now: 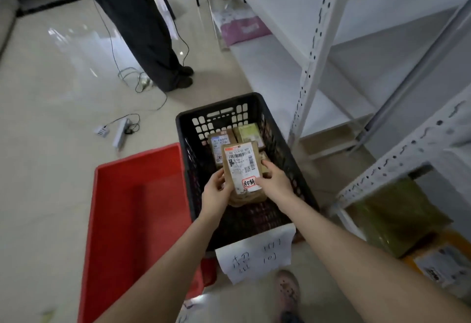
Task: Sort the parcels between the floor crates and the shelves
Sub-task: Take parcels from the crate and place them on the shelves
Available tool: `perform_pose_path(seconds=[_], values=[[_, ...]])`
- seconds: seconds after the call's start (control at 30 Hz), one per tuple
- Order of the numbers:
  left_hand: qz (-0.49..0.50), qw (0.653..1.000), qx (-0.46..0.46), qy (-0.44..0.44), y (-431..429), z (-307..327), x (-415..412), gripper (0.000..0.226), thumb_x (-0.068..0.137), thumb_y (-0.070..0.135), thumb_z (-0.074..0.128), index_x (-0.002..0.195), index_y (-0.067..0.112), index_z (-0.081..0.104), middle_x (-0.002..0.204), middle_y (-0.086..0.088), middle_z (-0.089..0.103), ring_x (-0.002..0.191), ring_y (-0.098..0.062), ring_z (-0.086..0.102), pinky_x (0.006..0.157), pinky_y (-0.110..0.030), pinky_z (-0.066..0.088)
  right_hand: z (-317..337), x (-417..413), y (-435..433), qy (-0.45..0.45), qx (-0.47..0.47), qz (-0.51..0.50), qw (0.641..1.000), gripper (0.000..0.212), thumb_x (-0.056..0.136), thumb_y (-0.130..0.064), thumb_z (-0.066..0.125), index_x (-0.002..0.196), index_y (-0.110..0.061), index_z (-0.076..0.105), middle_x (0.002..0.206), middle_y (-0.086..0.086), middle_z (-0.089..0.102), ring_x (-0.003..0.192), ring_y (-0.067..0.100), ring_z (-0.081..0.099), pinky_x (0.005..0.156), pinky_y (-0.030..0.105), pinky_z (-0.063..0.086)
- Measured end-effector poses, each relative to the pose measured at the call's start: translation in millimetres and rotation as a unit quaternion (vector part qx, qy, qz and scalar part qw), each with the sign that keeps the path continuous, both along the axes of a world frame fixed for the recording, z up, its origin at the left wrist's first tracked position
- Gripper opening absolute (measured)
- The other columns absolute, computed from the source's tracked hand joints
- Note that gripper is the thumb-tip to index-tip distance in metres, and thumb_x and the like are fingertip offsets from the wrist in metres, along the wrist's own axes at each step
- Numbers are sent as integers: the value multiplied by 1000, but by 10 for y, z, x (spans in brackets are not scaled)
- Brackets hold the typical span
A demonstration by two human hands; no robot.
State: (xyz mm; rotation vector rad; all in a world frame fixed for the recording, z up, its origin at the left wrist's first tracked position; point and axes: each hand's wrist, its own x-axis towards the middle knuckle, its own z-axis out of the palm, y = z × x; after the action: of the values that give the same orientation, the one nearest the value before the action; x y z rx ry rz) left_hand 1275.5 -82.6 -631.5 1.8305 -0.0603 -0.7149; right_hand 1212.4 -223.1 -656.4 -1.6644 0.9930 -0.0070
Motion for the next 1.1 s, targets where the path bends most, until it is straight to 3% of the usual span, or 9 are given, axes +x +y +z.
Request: perform_pose_path(seconds=[0.1, 0.27, 0.4, 0.53, 0.63, 0.7, 0.83, 1.0, 1.1], values=[[8, 999, 26, 20, -145, -286, 104, 51, 91, 20, 63, 138, 16, 46, 128, -4, 60, 112, -21, 61, 91, -46, 53, -258, 109, -196, 30, 18, 35, 999, 72, 81, -10, 66, 144, -30, 38, 136, 4, 53, 115, 20, 54, 89, 32, 50], [15, 997, 47, 60, -289, -735, 150, 50, 89, 10, 63, 136, 20, 48, 125, -1, 62, 110, -18, 62, 91, -39, 54, -678, 230, -374, 80, 37, 64, 994, 77, 78, -6, 65, 144, -32, 37, 130, 1, 58, 92, 13, 59, 73, 28, 53], [6, 996, 61, 69, -289, -992, 252, 46, 90, 7, 61, 131, 25, 52, 122, 1, 64, 106, -13, 62, 89, -32, 54, -939, 301, -335, 110, 41, 61, 991, 73, 78, -11, 68, 143, -32, 40, 133, 1, 57, 106, 19, 59, 84, 30, 51], [-9, 992, 66, 104, -348, -1164, 460, 53, 89, 4, 61, 137, 23, 48, 124, -1, 62, 112, -19, 60, 93, -39, 53, -1088, 411, -363, 127, 46, 40, 990, 67, 81, -17, 68, 141, -30, 42, 133, 0, 56, 109, 18, 58, 77, 27, 48], [-27, 991, 76, 109, -428, -1248, 654, 58, 88, 7, 63, 140, 27, 46, 122, 2, 61, 111, -19, 60, 90, -41, 54, -1126, 520, -413, 116, 28, 12, 993, 61, 82, -16, 66, 138, -27, 47, 133, 0, 57, 116, 21, 56, 95, 37, 47], [-35, 990, 85, 110, -496, -1300, 798, 58, 89, 7, 62, 140, 28, 46, 124, -1, 62, 110, -21, 61, 88, -45, 55, -1144, 605, -424, 104, 21, -16, 994, 61, 82, -14, 66, 138, -24, 47, 132, 0, 58, 118, 21, 54, 98, 37, 45], [-119, 972, 198, -31, -664, -1350, 1233, 50, 92, 16, 54, 138, 33, 47, 128, -1, 61, 111, -19, 60, 82, -28, 51, -1242, 791, -353, 89, 46, -46, 994, 58, 81, -16, 70, 135, -17, 48, 123, 6, 62, 112, 23, 58, 97, 40, 46], [-248, 907, 306, -148, -847, -1361, 1686, 47, 97, 22, 45, 143, 33, 40, 127, -9, 60, 106, -28, 62, 79, -39, 55, -1341, 993, -321, 140, -20, -31, 990, 52, 82, -27, 69, 129, -17, 50, 122, 5, 58, 110, 24, 57, 88, 34, 47], [-187, 949, 236, -94, -843, -1386, 1681, 62, 93, 9, 51, 148, 26, 30, 141, -10, 47, 116, -27, 56, 83, -36, 54, -1280, 1089, -479, 169, -141, -21, 975, 50, 84, -34, 65, 130, -23, 47, 129, 5, 45, 112, 26, 52, 81, 33, 43]])
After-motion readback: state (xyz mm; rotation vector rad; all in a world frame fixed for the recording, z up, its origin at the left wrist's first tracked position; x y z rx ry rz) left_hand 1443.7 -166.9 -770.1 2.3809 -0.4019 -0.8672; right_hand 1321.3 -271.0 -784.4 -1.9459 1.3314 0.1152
